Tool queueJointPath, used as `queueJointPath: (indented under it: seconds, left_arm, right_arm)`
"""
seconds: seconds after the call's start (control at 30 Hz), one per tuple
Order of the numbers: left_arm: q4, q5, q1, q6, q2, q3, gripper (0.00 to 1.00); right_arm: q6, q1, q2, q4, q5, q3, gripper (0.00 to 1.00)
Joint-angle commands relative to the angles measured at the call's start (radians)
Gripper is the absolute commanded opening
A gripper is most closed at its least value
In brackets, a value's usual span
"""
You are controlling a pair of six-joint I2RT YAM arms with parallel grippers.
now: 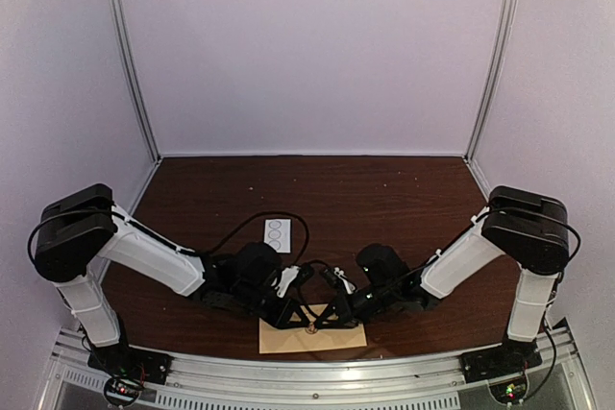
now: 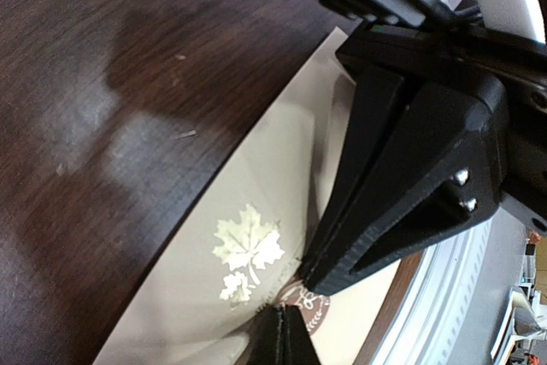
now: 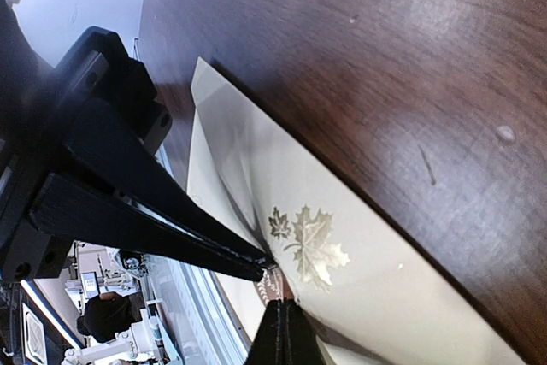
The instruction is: Place the letter into the envelope and seal it
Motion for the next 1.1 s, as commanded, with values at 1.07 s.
queueJointPath:
  seconds: [1.07]
  left_arm:
    - [0.074, -0.013, -0.017, 0.017, 0.006, -0.021, 0.0]
  right_arm:
    - [0.015, -0.008, 0.03, -0.01, 0.033, -0.023, 0.0]
